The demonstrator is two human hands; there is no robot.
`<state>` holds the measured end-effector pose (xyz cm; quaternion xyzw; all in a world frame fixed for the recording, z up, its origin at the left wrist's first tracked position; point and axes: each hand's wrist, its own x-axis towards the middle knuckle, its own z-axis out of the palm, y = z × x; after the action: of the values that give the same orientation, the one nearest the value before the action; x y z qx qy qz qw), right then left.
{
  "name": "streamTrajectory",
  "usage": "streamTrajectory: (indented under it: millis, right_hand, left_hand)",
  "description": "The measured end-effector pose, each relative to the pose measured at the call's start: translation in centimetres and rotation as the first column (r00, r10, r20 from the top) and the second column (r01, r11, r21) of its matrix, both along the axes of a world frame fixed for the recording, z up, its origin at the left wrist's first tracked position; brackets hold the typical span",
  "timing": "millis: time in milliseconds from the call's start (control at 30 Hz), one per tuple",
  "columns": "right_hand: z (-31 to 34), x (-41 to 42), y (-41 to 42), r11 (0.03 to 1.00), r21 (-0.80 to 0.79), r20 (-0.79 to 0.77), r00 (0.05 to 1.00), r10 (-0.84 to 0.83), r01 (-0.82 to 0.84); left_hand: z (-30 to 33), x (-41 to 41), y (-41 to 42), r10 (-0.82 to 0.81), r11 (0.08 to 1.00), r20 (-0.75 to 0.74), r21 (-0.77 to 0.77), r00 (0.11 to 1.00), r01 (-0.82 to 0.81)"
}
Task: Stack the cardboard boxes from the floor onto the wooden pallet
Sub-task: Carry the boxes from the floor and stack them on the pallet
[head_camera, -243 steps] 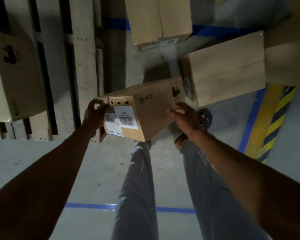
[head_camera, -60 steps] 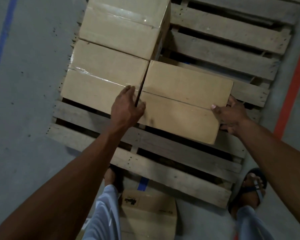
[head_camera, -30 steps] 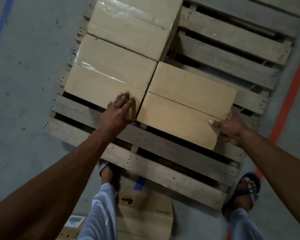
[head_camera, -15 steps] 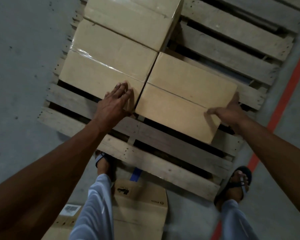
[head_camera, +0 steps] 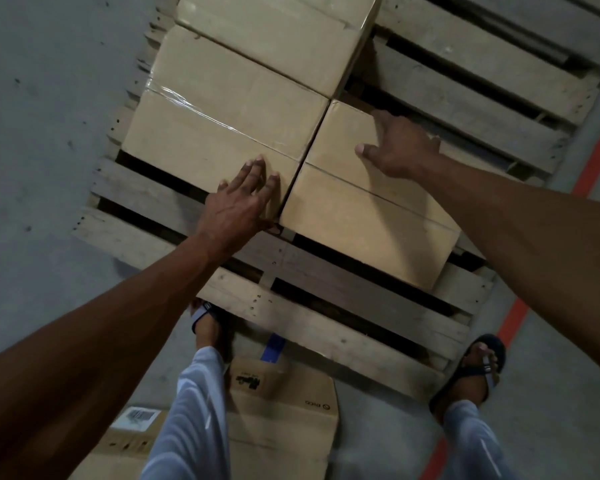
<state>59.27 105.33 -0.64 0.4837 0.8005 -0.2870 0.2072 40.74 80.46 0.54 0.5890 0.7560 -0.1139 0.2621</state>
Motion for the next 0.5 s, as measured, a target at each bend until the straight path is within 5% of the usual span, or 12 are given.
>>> streamTrajectory:
  millis: [500]
  right_hand:
    - [-0.32, -0.13, -0.33, 1.000, 0.002, 0.054, 0.999, 0.000, 0.000]
  left_hand:
    - [-0.21, 0.16, 0.08, -0.003, 1.000, 0.015, 0.013, 1.000, 0.003]
